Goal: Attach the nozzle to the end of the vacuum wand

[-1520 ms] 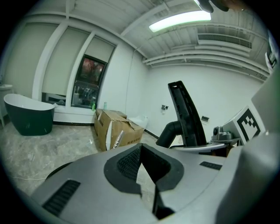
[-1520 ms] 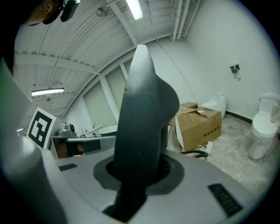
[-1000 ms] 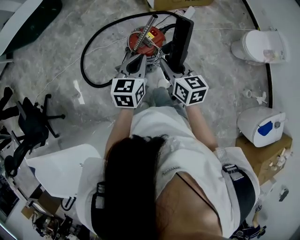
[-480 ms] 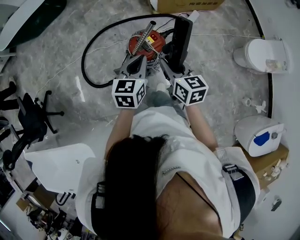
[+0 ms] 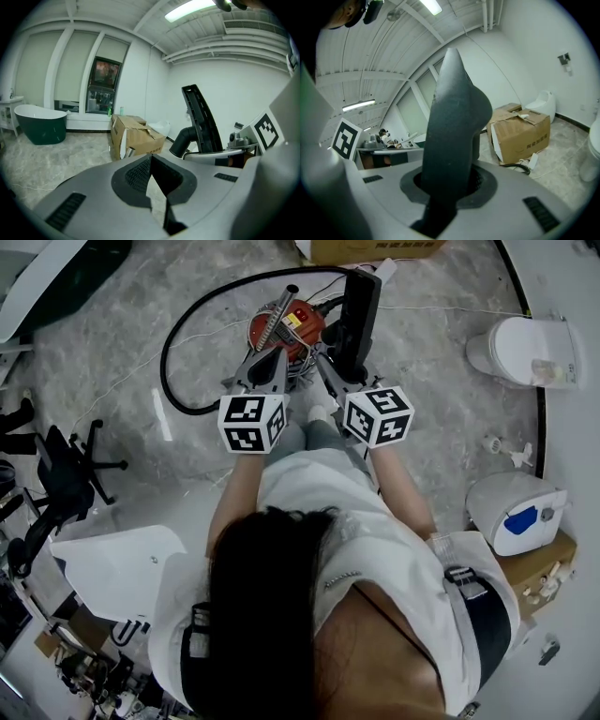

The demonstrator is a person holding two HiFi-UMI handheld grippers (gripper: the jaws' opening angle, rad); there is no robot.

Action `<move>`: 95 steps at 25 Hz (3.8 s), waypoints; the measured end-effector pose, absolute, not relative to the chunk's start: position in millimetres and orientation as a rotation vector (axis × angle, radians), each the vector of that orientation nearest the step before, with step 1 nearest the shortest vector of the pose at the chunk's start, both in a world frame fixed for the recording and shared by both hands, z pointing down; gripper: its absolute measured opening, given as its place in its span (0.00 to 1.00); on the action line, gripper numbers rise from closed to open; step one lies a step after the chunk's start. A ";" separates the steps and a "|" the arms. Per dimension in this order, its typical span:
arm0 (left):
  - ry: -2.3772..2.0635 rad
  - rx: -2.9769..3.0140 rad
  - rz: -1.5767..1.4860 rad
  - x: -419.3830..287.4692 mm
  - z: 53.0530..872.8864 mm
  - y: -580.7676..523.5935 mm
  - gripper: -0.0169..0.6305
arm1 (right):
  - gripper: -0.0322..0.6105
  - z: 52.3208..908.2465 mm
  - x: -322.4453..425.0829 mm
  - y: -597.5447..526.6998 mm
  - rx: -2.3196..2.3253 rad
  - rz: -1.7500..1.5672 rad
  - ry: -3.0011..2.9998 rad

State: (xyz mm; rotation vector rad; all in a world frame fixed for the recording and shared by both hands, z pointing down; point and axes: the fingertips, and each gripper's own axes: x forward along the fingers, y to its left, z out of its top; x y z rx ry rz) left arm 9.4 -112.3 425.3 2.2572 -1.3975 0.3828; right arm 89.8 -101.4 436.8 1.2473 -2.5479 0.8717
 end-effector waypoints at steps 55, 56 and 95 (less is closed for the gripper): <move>-1.050 2.399 0.731 -13.3 519.1 -211.6 0.26 | 0.19 458.7 54.6 -179.8 1.310 0.901 -2.455; -1.043 2.404 0.747 -13.1 522.8 -214.3 0.29 | 0.19 460.7 54.7 -180.4 1.312 0.910 -2.451; -0.765 2.428 0.929 17.0 667.8 -264.5 0.40 | 0.19 498.6 60.4 -217.2 1.373 1.031 -2.381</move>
